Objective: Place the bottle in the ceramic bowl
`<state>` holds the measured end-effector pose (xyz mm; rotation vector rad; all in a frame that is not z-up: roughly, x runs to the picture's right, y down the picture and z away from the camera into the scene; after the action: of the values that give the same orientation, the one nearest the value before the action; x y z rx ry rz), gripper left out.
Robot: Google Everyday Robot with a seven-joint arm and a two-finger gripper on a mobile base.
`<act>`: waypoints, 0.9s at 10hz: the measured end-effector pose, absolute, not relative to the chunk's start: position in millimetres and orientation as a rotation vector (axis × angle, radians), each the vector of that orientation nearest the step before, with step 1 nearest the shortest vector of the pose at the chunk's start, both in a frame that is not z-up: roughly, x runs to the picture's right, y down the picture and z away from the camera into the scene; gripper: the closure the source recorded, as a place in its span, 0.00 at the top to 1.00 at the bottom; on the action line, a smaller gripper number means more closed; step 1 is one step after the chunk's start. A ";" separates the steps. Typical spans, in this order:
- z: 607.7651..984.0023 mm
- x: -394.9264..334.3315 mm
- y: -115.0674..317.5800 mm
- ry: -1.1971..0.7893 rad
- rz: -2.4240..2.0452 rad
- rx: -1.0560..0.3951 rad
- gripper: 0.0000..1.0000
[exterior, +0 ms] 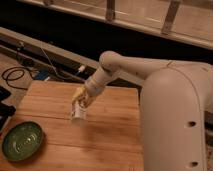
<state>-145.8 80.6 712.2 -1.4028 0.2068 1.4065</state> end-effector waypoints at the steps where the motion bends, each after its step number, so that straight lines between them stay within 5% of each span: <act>1: 709.0 -174.3 87.5 0.218 1.336 -1.424 0.00; 6: 674.8 -317.0 140.8 0.221 0.992 -1.526 0.00; 9: 670.7 -327.1 145.1 0.198 0.962 -1.533 0.00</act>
<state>-327.1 145.1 670.7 -1.5331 0.1984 0.9615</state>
